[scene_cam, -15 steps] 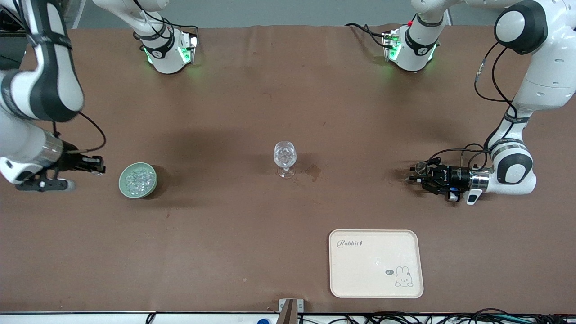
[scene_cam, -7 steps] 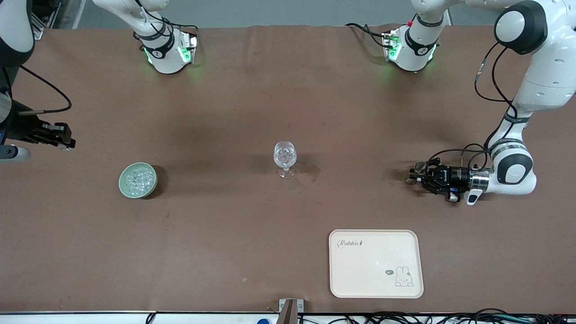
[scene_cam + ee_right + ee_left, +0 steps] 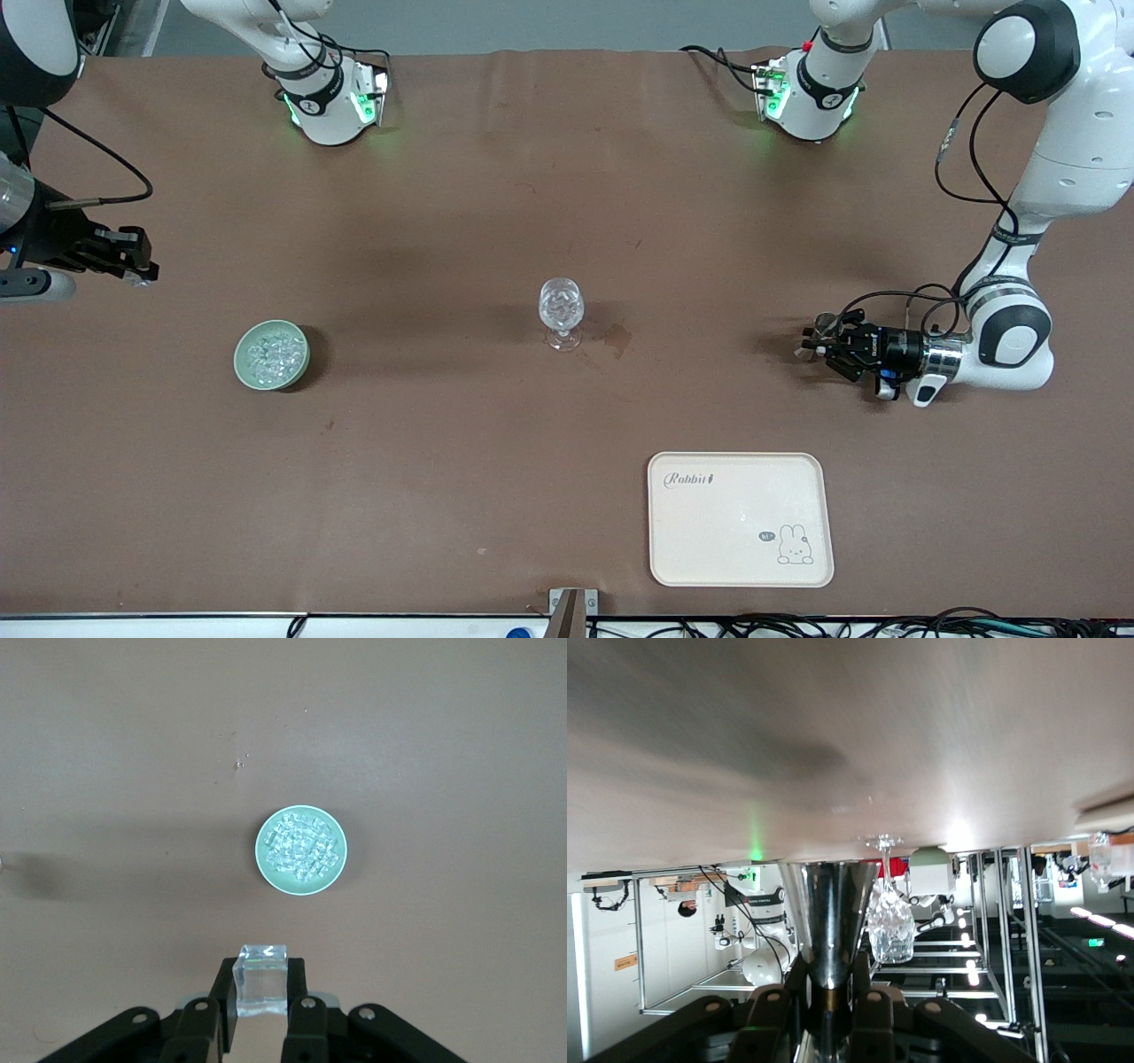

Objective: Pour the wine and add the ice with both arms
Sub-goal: 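Carry the jigger with the left gripper to the wine glass rim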

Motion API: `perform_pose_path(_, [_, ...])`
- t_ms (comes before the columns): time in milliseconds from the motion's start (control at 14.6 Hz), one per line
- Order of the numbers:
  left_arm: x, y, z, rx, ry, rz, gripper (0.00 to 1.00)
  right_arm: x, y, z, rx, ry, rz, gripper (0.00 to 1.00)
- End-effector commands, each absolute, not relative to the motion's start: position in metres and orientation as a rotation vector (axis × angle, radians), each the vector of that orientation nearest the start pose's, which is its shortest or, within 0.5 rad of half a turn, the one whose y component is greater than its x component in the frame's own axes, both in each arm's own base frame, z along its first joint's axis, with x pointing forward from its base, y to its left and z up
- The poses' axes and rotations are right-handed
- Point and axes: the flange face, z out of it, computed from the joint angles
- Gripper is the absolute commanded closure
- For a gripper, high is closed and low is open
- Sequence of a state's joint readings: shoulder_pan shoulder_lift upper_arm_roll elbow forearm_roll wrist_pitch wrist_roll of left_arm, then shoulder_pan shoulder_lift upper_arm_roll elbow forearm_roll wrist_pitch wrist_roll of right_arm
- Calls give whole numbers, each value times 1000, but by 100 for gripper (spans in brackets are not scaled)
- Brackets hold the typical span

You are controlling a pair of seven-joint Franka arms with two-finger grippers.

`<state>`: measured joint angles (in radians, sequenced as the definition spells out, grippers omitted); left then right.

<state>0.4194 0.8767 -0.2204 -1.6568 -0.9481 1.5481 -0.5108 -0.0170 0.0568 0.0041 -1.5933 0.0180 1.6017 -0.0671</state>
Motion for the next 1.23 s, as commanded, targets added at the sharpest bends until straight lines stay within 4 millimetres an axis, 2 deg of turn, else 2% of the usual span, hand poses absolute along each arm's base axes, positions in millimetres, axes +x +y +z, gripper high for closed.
perform_pose_path(0, [608, 5, 167, 1549, 1091, -1242, 99, 565, -7, 589, -3131, -62, 74, 98])
perform_pose_path(137, [615, -9, 189, 1525, 1125, -1265, 99, 565, -7, 588, -3131, -62, 76, 98])
perform_pose_path(273, [618, -31, 205, 1523, 1111, -1276, 99, 564, -8, 590, -3131, -59, 74, 98])
perform_pose_path(410, [621, -56, 226, 1528, 1175, -1258, 99, 561, -9, 590, -3130, -57, 98, 98])
perform_pose_path(683, [614, -126, 256, 1567, 1256, -1193, 99, 559, -10, 592, -3129, -52, 105, 98])
perform_pose_path(1025, [590, -210, 267, 1551, 1321, -1116, 99, 561, -12, 589, -3129, -48, 100, 98])
perform_pose_path(1161, [582, -244, 277, 1544, 1385, -1093, 99, 562, -11, 588, -3130, -50, 100, 98])
